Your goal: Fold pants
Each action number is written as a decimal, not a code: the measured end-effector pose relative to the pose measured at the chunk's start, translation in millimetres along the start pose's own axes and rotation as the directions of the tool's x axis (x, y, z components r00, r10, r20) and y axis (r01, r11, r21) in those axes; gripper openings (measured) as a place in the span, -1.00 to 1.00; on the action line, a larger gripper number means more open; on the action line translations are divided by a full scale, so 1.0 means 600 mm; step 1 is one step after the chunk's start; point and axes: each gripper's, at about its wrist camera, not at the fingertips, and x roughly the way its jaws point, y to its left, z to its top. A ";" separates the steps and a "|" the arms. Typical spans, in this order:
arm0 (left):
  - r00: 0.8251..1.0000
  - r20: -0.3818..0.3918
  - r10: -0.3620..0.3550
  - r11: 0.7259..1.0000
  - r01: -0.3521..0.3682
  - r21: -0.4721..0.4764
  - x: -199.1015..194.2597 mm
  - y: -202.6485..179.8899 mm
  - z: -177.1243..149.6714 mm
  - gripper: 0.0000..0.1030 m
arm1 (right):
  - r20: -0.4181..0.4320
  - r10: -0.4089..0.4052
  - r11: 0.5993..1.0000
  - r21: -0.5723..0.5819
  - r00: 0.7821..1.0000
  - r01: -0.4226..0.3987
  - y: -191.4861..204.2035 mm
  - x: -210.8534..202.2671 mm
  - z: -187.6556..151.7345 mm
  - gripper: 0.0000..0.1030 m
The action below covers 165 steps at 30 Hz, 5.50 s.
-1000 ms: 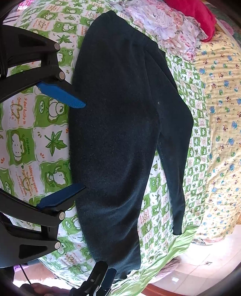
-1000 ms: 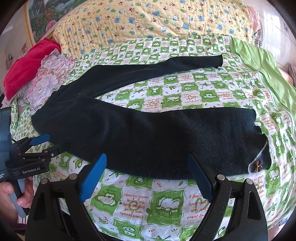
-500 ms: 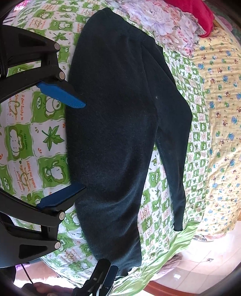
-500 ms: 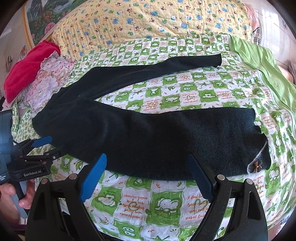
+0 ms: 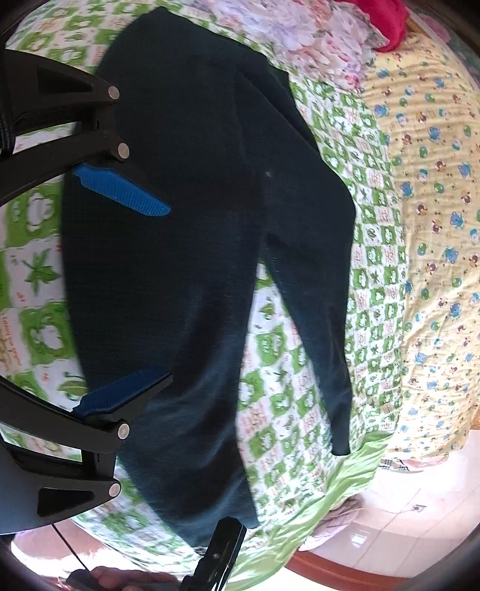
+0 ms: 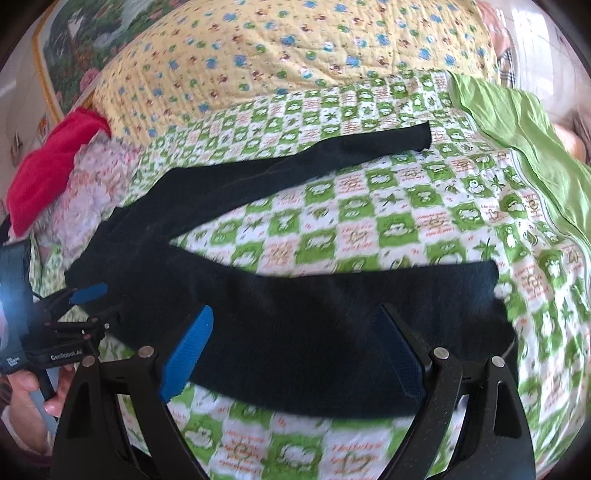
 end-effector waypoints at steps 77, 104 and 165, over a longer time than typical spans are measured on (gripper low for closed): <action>0.907 -0.231 -0.352 0.853 0.413 0.320 0.088 -0.093 0.187 -0.93 | 0.088 0.138 0.988 0.052 0.987 -0.143 -0.223 -0.004 0.142 -0.82; 0.881 -0.245 -0.406 0.835 0.466 0.292 0.029 -0.113 0.036 -0.93 | 0.067 0.079 0.997 -0.019 0.995 -0.077 -0.206 -0.080 -0.016 -0.84; 0.991 -0.021 -0.129 0.980 0.125 -0.155 -0.034 0.396 0.096 0.06 | -0.178 0.472 0.850 -0.168 0.864 -0.499 0.230 0.127 0.064 0.00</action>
